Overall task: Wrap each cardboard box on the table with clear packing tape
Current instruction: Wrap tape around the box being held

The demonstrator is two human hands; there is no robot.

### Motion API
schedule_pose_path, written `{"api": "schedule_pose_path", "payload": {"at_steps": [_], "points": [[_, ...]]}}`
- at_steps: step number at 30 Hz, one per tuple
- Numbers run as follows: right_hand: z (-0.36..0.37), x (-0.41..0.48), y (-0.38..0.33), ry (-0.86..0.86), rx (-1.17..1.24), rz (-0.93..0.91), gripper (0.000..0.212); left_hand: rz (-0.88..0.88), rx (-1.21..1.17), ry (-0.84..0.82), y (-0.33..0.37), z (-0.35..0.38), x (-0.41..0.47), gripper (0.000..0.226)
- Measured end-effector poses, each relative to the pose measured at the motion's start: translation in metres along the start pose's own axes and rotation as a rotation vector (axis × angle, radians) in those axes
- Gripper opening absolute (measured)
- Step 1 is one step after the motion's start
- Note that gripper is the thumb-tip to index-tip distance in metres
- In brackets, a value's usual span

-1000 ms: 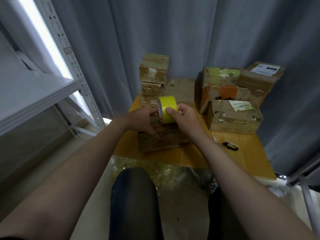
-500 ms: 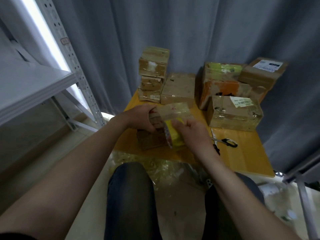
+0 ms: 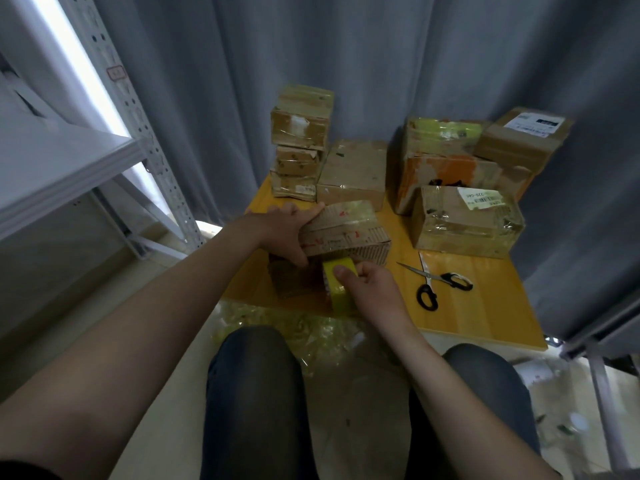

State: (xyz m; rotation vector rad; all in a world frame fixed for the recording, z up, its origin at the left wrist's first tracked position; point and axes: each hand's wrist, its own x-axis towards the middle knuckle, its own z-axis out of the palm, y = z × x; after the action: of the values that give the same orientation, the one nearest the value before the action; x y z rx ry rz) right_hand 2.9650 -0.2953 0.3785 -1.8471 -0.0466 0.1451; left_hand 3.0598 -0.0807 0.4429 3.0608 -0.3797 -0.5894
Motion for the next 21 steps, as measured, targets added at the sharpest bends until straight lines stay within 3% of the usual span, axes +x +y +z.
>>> {"api": "schedule_pose_path", "payload": {"at_steps": [3, 6, 10, 14, 21], "points": [[-0.001, 0.002, 0.000, -0.035, 0.042, 0.028, 0.039, 0.029, 0.082, 0.037, 0.006, 0.006, -0.002, 0.122], [-0.002, 0.003, 0.003, -0.059, 0.128, 0.045, 0.029, 0.210, 0.144, 0.136, 0.009, 0.018, -0.008, 0.107], [-0.001, 0.004, 0.009, -0.097, 0.198, 0.083, 0.050, 0.391, 0.120, 0.241, 0.006, 0.032, -0.017, 0.074], [-0.003, 0.002, 0.007, -0.092, 0.225, 0.073, 0.027, 0.378, -0.030, 0.313, 0.008, 0.037, -0.017, 0.065], [0.001, -0.002, 0.009, -0.070, 0.229, 0.047, 0.029, 0.382, -0.017, 0.438, 0.011, 0.048, -0.019, 0.065]]}}
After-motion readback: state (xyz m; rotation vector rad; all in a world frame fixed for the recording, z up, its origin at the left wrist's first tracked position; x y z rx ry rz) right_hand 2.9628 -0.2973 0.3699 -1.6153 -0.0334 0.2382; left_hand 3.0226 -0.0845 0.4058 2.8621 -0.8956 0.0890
